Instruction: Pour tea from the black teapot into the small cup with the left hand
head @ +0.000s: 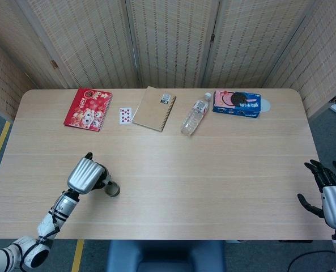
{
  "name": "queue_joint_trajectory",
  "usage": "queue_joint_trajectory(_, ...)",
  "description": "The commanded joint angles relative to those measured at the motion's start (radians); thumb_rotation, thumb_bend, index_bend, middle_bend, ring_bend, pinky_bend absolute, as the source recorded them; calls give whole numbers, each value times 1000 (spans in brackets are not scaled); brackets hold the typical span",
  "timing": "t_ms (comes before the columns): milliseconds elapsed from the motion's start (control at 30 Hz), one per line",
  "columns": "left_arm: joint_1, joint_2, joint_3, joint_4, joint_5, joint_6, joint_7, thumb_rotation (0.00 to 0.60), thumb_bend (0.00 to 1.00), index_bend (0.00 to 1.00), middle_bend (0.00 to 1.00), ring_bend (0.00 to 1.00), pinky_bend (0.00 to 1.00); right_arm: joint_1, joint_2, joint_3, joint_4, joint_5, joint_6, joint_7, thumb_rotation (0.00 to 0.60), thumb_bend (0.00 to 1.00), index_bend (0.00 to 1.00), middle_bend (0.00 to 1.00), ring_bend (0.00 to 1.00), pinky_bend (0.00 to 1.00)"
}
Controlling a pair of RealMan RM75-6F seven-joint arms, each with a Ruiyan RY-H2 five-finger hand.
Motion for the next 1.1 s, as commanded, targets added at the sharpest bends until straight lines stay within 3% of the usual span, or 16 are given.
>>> queue_joint_trajectory(33, 4, -7, 5, 10, 13, 7, 23, 407, 469, 1000, 1000, 981, 455, 0, 0, 0, 0, -2, 2, 2, 600, 282, 156, 175, 214, 20)
queue_joint_trajectory(467, 18, -40, 3, 47, 32, 32, 100, 409, 469, 1000, 1000, 981, 454, 2, -1, 1, 0, -4, -3, 2, 600, 282, 156, 175, 215, 20)
queue_joint_trajectory(1100, 26, -33, 0, 71, 55, 41, 110, 412, 469, 1000, 1000, 982, 454, 3, 1, 1, -6, -9, 1, -4, 600, 282, 156, 182, 219, 20)
